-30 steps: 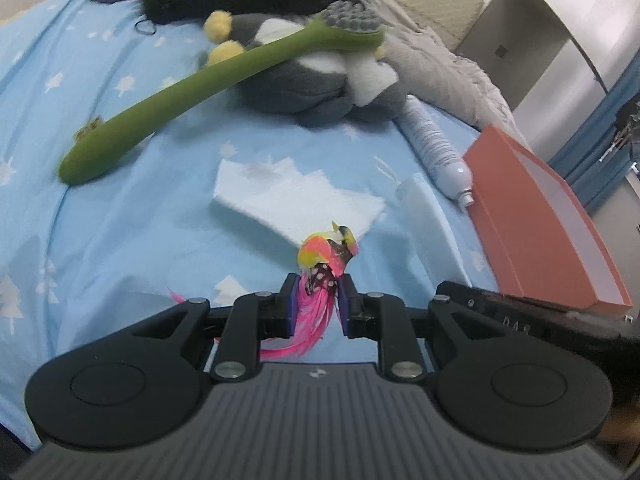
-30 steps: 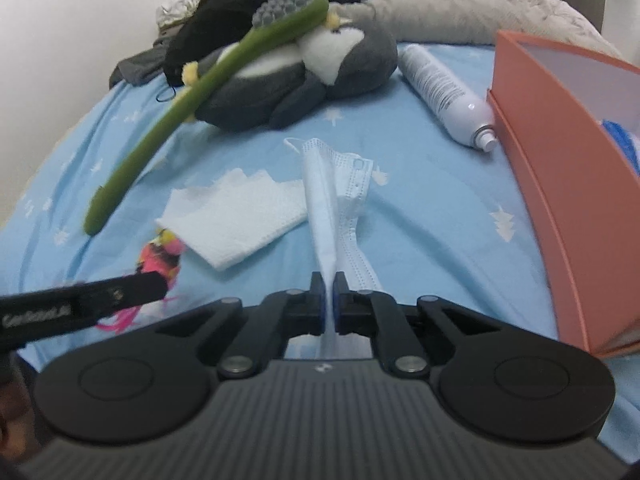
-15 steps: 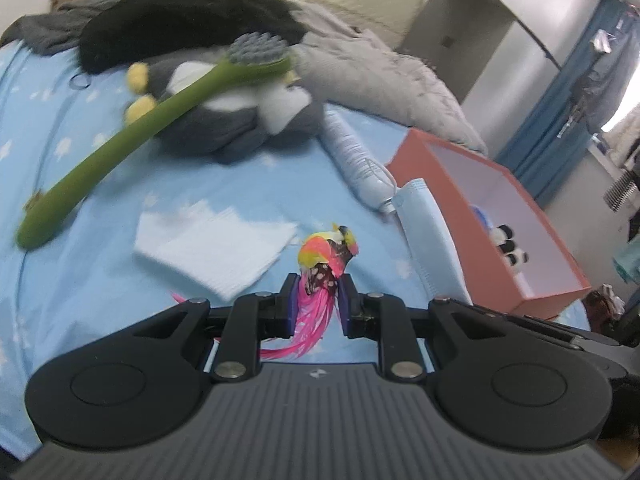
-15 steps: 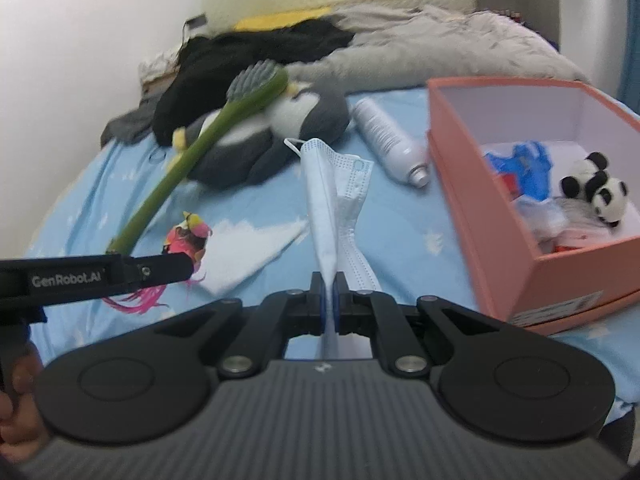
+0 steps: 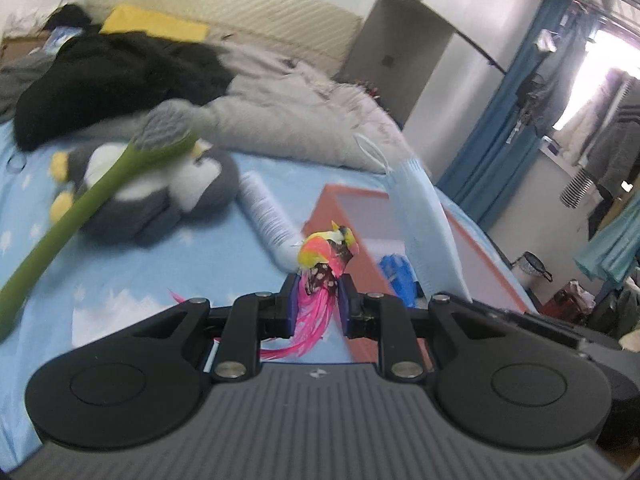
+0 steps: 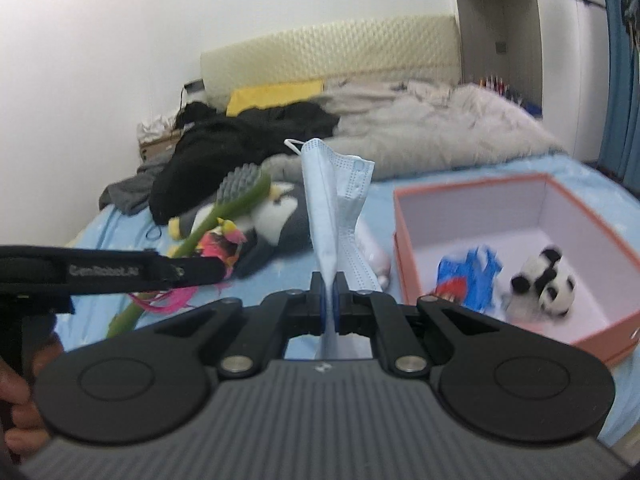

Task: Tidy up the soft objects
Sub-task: 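Carry feather toy in left gripper and face mask in right gripper over pink box, then open left gripper dropping feather toy while right gripper drops mask into box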

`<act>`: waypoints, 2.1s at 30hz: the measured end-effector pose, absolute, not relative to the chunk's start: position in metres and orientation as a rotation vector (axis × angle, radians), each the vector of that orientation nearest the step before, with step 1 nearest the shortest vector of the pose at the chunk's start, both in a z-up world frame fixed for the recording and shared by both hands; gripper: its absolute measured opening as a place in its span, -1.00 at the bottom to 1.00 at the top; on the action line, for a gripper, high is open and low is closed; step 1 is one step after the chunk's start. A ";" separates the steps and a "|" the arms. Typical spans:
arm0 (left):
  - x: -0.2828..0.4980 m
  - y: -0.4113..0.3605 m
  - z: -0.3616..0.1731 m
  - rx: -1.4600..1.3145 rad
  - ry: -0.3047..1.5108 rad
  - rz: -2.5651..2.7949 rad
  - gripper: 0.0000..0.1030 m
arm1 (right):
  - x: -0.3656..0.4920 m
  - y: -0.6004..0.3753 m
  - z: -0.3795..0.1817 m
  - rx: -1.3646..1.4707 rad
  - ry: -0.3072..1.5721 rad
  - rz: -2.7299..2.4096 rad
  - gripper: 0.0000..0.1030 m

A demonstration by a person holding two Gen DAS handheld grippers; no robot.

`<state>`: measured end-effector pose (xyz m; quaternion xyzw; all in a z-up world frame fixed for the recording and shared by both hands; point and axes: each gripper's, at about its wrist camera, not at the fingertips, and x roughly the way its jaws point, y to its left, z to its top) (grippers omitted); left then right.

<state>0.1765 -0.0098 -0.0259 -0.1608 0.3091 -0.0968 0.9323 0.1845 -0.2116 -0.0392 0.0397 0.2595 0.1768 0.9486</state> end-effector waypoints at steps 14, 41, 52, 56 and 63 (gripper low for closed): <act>0.223 -0.067 0.056 -0.277 0.531 -0.359 -0.54 | 0.206 -0.260 0.023 0.058 0.403 0.269 -0.86; 0.402 -0.215 -0.041 -0.078 0.948 -0.478 -0.54 | 0.335 -0.373 -0.062 0.192 0.909 0.044 -0.86; 0.430 -0.226 -0.085 -0.076 1.079 -0.433 -0.54 | 0.347 -0.397 -0.099 0.246 1.011 0.004 -0.80; 0.427 -0.226 -0.086 -0.076 1.087 -0.413 -0.10 | 0.345 -0.406 -0.105 0.281 1.025 -0.012 -0.18; 0.408 -0.218 -0.072 -0.074 1.045 -0.407 -0.07 | 0.334 -0.408 -0.102 0.264 0.999 -0.008 -0.18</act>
